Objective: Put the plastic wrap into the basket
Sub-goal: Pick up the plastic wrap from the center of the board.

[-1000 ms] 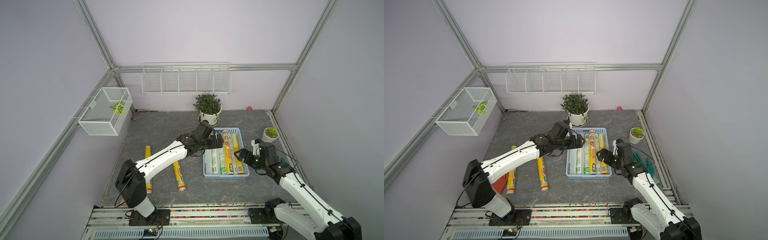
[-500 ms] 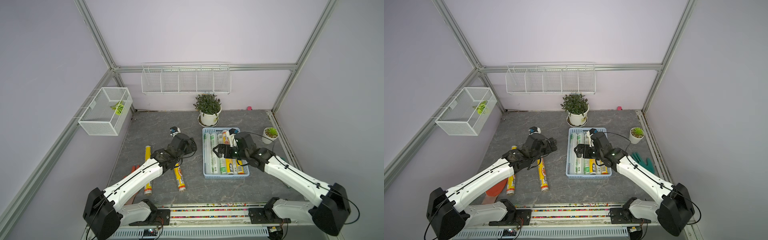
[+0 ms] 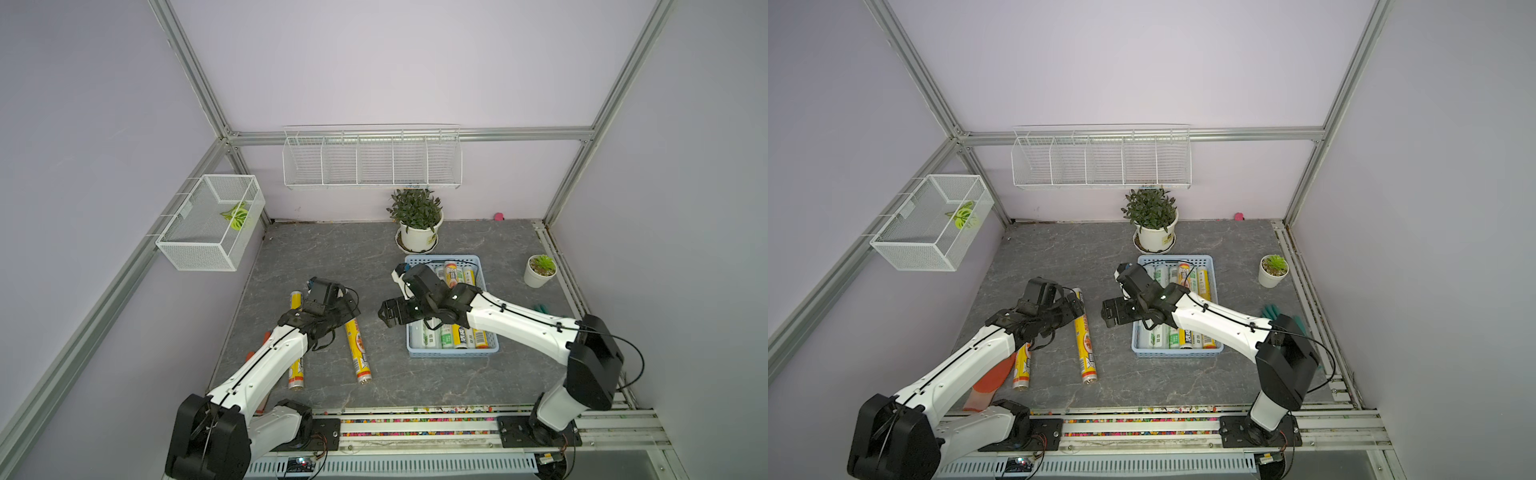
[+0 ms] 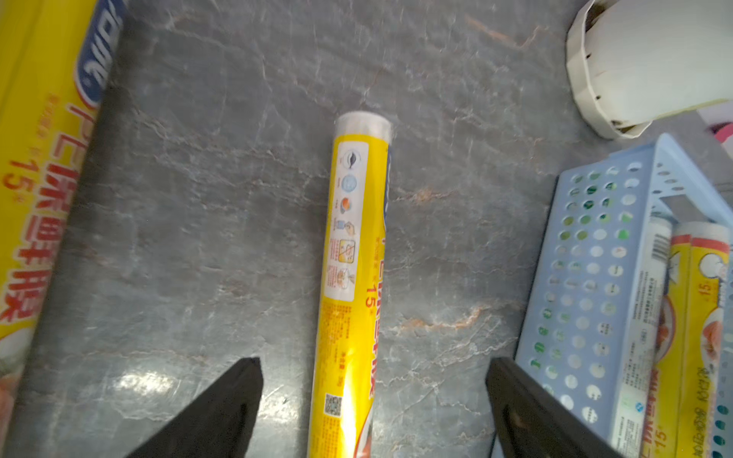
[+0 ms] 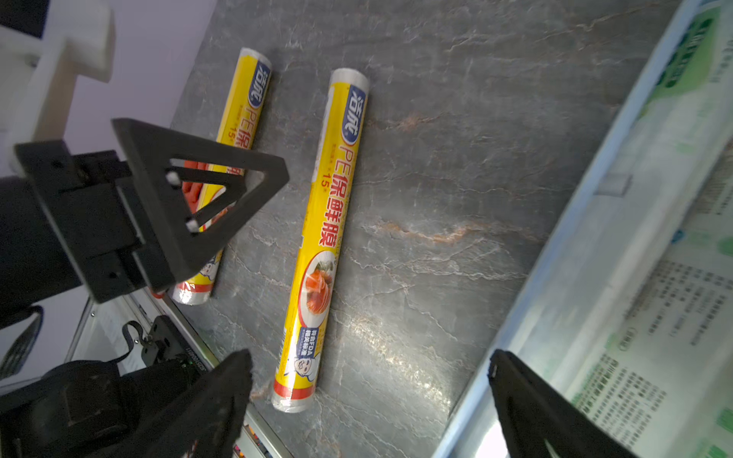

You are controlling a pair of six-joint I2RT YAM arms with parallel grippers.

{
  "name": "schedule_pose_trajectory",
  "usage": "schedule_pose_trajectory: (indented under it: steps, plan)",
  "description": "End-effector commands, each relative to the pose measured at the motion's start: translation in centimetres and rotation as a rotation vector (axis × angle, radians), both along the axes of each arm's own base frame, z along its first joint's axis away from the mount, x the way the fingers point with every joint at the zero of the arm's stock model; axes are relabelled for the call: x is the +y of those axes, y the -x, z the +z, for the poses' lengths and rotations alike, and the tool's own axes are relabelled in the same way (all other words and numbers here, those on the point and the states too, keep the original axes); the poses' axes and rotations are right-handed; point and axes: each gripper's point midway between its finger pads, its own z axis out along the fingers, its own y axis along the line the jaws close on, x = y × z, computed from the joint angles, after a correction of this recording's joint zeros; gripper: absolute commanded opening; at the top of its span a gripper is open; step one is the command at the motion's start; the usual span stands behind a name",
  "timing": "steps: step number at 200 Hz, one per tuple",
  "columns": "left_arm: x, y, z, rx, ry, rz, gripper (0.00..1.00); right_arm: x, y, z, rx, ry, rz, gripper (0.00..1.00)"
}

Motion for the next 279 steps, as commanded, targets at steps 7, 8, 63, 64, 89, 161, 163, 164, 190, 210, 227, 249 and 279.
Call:
schedule_pose_trajectory:
  steps: [7, 8, 63, 64, 89, 161, 163, 164, 190, 210, 227, 249, 279]
  plan:
    - [-0.8, 0.7, -1.3, 0.101, 0.007, -0.061, 0.9, 0.2, 0.3, -1.2, 0.005, 0.092, 0.003, 0.98]
    - [-0.8, 0.7, -1.4, 0.105, 0.005, -0.062, 0.89, 0.2, 0.3, -1.3, 0.006, 0.094, 0.002, 0.98]
    - [-1.1, 0.8, -4.3, 0.287, -0.048, -0.086, 0.82, 0.2, 0.1, -2.3, 0.031, 0.084, -0.061, 0.98]
    - [-1.2, 0.8, -4.4, 0.289, -0.045, -0.087, 0.82, 0.2, 0.2, -2.3, 0.032, 0.084, -0.061, 0.98]
    - [-1.5, 0.4, -4.9, 0.312, -0.044, -0.085, 0.8, 0.0, 0.2, -2.6, 0.034, 0.085, -0.068, 0.99]
    - [-1.0, -0.3, -6.3, 0.365, -0.138, -0.109, 0.74, -0.4, 0.2, -3.2, 0.035, 0.095, -0.089, 0.99]
    - [-1.0, -0.4, -6.4, 0.366, -0.137, -0.112, 0.74, -0.4, 0.2, -3.3, 0.037, 0.097, -0.089, 0.98]
    - [-1.1, -0.4, -6.4, 0.366, -0.138, -0.114, 0.74, -0.4, 0.2, -3.3, 0.037, 0.096, -0.089, 0.98]
    - [-1.5, -0.3, -7.3, 0.398, -0.171, -0.142, 0.72, -0.5, 0.0, -3.4, 0.036, 0.101, -0.1, 0.98]
    - [-1.5, -0.1, -7.9, 0.411, -0.219, -0.146, 0.67, -0.6, -0.1, -3.5, 0.034, 0.105, -0.106, 0.99]
    - [-1.3, 0.0, -8.1, 0.412, -0.25, -0.141, 0.65, -0.8, 0.0, -3.5, 0.032, 0.111, -0.106, 0.99]
    - [-1.1, 0.2, -8.6, 0.425, -0.269, -0.14, 0.6, -1.1, -0.1, -3.6, 0.026, 0.12, -0.117, 0.98]
    - [-1.1, 0.5, -9.4, 0.447, -0.282, -0.145, 0.54, -1.4, -0.1, -3.7, 0.025, 0.127, -0.121, 0.98]
